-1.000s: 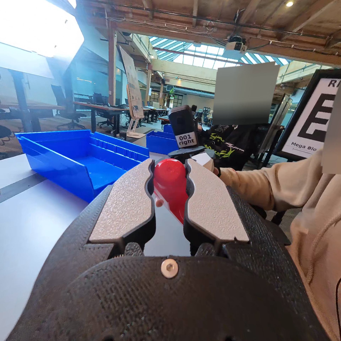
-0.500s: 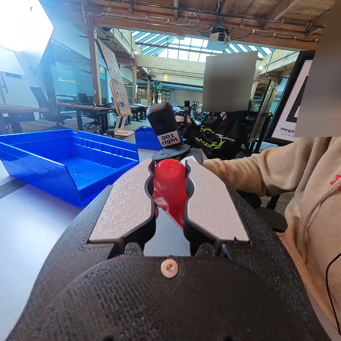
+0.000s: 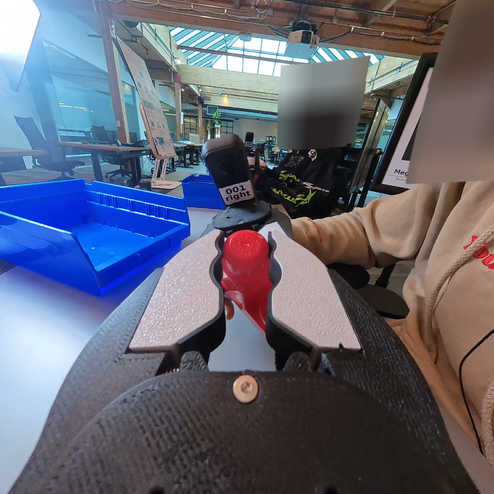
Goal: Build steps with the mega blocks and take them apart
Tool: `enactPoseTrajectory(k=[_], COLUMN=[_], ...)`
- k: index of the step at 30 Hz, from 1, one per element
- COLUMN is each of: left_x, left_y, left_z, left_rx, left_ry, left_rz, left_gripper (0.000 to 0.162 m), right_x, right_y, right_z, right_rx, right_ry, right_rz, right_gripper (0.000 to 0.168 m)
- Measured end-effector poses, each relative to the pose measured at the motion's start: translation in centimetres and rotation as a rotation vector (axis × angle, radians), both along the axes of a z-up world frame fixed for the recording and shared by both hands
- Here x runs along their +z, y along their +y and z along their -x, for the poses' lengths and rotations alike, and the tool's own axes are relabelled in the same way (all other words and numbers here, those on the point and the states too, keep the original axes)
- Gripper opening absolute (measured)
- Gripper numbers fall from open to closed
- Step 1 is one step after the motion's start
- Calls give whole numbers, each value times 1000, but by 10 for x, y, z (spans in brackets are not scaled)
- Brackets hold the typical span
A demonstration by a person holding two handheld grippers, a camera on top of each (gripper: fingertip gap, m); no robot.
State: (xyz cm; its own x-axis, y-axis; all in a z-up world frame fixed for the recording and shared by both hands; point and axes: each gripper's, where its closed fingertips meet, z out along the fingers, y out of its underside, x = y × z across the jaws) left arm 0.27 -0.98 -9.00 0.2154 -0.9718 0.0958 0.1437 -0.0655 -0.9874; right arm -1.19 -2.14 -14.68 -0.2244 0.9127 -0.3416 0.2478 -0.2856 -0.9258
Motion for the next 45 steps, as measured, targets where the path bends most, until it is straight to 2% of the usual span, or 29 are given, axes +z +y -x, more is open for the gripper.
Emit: enactPoseTrajectory(k=[5, 7, 12, 16, 19, 24, 27, 28, 32, 33, 36, 37, 39, 45], left_x=[-2, -2, -1, -5, -6, -2, -3, -3, 0, -1, -13, -19, -26, -32], left_y=[-1, 5, 25, 32, 32, 8, -6, -11, -3, 2, 12, 13, 12, 7], left_z=[-1, 2, 14, 19, 20, 10, 3, 1, 5, 8, 7, 5, 2, 3], left_rx=[-4, 41, 166, 168, 145, -47, -129, -152, -96, -67, -32, -25, -2, -32], left_ry=[7, 15, 25, 10, -1, -46, -32, -26, -32, -29, 51, 88, 132, 232], left_rz=[6, 10, 36, 97, 115, 107, 87, 77, 68, 73, 118, 121, 89, 94], left_gripper=[31, 31, 31, 31, 31, 31, 31, 31, 32, 35, 58, 57, 43, 37], right_x=[-1, 0, 0, -8, -9, -9, -9, -8, -2, 0, -3, -5, -9, -16], right_y=[-1, 4, 23, 24, 24, 2, -21, -26, -14, -8, 9, 11, 9, 10], right_z=[-2, -2, -3, 1, 2, 3, 0, -1, -1, -2, -3, -3, -1, 1], right_rx=[22, -9, -131, -160, -155, -7, 130, 155, 70, 38, -65, -79, -84, -94], right_ry=[-3, -2, -8, -40, -41, -26, -22, -21, 3, 9, -12, -25, -48, -83], right_rz=[40, 40, -66, -144, -123, 22, 66, 66, 2, -22, -128, -157, -203, -275], right_gripper=[55, 56, 61, 61, 60, 65, 45, 44, 38, 38, 37, 37, 37, 37])
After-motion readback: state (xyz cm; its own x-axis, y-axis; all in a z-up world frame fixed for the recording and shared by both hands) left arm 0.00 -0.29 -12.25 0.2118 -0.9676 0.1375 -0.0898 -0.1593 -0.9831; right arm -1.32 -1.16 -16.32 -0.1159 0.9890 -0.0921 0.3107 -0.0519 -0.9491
